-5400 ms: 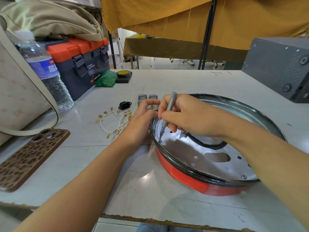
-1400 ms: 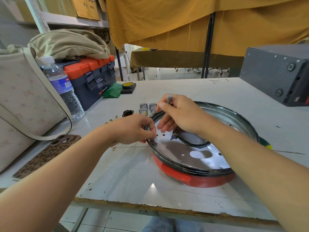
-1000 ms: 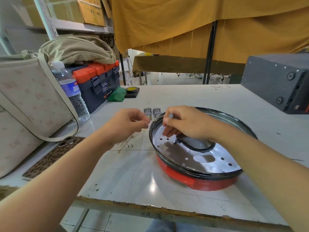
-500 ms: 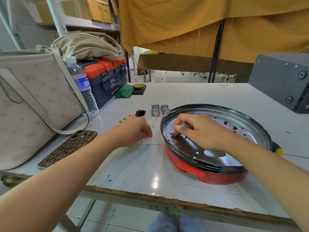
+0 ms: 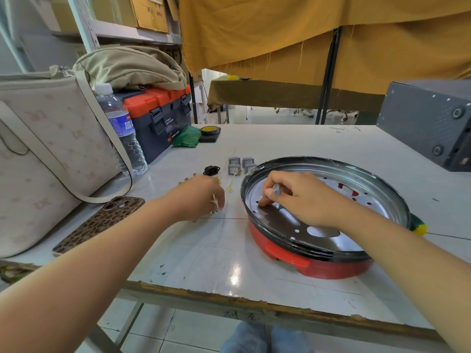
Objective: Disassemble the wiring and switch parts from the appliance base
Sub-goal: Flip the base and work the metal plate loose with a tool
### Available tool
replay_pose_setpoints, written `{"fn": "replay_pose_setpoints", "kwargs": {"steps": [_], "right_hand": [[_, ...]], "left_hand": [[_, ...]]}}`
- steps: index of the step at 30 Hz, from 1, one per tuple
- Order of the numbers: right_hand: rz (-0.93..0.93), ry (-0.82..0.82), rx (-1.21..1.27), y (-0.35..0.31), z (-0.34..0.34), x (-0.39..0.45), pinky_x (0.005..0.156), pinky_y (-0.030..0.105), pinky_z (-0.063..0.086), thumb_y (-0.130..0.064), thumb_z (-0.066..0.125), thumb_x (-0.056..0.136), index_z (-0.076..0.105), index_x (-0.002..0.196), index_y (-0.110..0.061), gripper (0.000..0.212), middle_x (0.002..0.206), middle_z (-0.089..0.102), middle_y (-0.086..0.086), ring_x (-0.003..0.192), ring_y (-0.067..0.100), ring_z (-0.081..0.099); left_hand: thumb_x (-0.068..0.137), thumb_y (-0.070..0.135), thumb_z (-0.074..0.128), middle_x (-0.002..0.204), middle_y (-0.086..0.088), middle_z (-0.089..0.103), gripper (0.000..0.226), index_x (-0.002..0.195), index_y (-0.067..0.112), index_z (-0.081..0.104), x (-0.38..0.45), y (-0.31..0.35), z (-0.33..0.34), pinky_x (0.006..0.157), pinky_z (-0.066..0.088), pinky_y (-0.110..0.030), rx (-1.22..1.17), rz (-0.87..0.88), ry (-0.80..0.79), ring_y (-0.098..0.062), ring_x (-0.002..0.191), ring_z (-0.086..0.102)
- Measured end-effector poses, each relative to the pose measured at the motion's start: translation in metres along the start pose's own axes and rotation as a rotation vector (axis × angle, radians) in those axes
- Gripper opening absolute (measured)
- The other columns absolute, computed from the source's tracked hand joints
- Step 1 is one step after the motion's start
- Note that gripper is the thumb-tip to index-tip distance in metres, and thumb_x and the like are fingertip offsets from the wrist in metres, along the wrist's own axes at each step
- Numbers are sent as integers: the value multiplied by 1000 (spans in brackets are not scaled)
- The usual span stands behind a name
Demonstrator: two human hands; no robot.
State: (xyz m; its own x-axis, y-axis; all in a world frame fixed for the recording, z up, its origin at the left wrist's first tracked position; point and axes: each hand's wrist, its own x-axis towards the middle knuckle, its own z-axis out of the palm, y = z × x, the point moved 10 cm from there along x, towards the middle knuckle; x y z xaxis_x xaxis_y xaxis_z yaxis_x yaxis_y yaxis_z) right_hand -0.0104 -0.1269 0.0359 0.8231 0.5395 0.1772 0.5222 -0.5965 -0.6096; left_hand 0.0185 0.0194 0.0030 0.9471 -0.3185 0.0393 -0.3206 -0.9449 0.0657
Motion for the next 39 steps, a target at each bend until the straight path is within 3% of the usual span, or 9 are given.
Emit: {"fn": "replay_pose_setpoints", "kwargs": {"steps": [5,7,9,12,18,22,27,34,39], "right_hand": [[11,0,20,0,-1,0,59,3,38,-15,48,99,62,95,-10,16,95,73,-4,61,-18,55],[25,1,37,1,-2,1,70,10,46,-18,47,99,62,95,-13,16,95,73,-4,80,-8,63],[45,-1,92,3,-3,1,81,14,49,-18,47,98,62,93,-14,16,94,73,-5,90,2,67],[71,-12,168,4,-3,2,79,11,49,-15,46,98,61,91,-13,17,91,74,-3,86,0,68],[112,-46,282,8,-6,0,93,40,53,-13,44,100,60,88,-11,20,91,73,8,90,18,71],[148,-82,299,11,-9,-8,94,36,51,-14,43,100,60,90,-9,21,93,74,9,89,15,71],[142,-131,332,6,-11,-16,78,17,54,-13,42,101,59,95,-4,21,96,73,12,89,14,71],[81,-216,264,4,-5,-19,97,26,48,-18,45,99,60,102,-8,18,104,73,1,101,4,66],[15,-294,-47,0,5,-21,92,26,43,-27,48,98,63,104,-28,16,104,66,-8,100,10,59]], "left_hand": [[92,29,55,93,3,69,16,94,17,65,-6,5,-24,71,56,-25,-506,-136,149,-6,74,67],[92,36,53,97,-5,69,27,103,13,61,-10,13,-7,67,59,-30,-865,-253,-12,-17,73,72],[90,37,55,104,-9,66,29,109,14,56,-15,25,6,71,59,-31,-971,-285,-161,-24,76,73],[88,21,59,105,-10,67,26,112,10,54,-16,32,11,75,59,-31,-1003,-295,-197,-27,78,73],[87,7,54,80,-9,74,9,93,7,60,-6,26,6,63,59,-27,-989,-322,-113,-24,68,73],[88,7,49,56,0,70,14,78,13,56,2,15,2,55,58,-24,-952,-351,-11,-12,51,67],[90,15,45,92,-9,66,20,109,17,51,12,8,2,53,51,-25,-865,-389,73,-18,72,64],[97,21,45,86,10,64,24,115,32,56,23,26,-4,44,47,-13,-848,-277,118,-6,71,63],[93,30,55,106,-1,65,21,113,26,57,21,22,2,69,51,-28,-1033,-323,83,-14,81,65]]}}
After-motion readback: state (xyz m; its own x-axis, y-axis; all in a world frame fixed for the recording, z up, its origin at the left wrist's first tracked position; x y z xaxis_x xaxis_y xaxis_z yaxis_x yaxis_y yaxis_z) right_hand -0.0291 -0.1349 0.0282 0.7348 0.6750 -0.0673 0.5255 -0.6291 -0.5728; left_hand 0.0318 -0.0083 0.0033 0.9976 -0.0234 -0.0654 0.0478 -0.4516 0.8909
